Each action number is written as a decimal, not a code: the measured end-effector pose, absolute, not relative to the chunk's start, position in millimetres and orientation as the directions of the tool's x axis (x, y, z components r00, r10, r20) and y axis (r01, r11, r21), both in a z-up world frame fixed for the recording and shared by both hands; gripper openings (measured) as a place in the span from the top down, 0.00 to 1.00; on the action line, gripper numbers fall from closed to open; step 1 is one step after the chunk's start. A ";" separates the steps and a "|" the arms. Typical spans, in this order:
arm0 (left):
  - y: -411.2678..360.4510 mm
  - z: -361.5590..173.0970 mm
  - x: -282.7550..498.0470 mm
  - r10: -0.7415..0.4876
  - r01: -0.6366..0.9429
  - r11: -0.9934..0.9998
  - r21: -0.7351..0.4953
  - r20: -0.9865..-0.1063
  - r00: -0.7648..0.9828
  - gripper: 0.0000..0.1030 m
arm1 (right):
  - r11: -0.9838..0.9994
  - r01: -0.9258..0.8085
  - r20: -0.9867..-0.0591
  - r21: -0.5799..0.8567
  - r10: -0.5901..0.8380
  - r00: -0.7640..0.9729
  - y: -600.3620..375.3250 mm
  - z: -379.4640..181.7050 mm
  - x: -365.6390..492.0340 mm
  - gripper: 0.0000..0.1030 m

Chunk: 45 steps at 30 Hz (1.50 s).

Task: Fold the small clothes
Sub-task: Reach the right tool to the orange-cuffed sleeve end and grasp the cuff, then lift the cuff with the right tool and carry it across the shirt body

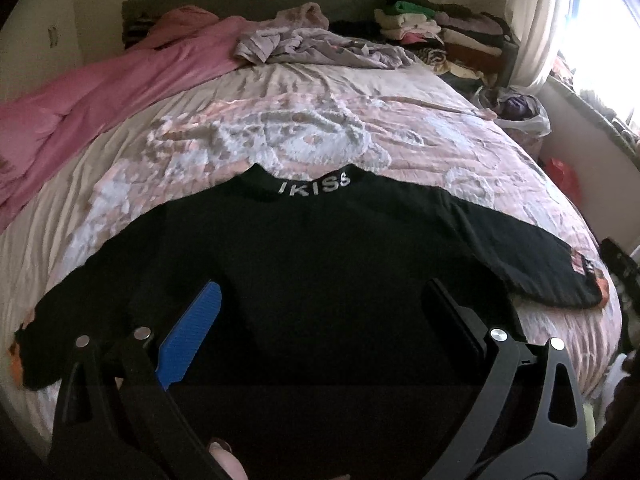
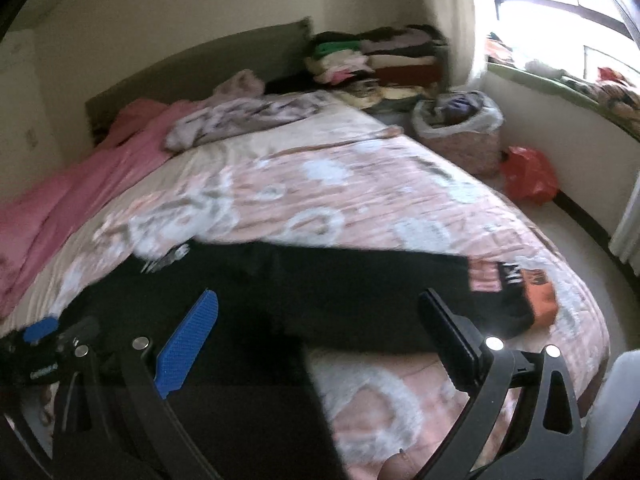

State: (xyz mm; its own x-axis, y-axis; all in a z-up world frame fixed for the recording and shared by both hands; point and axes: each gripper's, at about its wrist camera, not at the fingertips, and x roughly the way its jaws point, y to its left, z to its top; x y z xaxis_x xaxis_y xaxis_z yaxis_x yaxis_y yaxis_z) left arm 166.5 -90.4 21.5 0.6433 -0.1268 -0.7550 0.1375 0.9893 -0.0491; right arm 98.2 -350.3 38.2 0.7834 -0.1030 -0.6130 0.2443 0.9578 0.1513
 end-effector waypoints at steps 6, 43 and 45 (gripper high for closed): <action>-109.0 14.8 196.5 -0.129 0.153 0.987 -0.041 -0.766 0.630 0.09 | 0.906 0.385 -0.624 0.175 -0.200 0.756 -408.8 33.0 118.7 0.04; -129.4 -58.3 226.4 -0.142 0.185 0.982 -0.037 -0.788 0.599 0.09 | 0.715 0.660 -0.800 0.230 -0.247 0.547 -576.8 -83.9 105.0 0.58; -127.1 -56.2 222.7 -0.147 0.177 0.983 -0.047 -0.783 0.605 0.09 | 0.730 0.643 -0.794 0.233 -0.239 0.559 -574.4 -82.5 104.8 0.69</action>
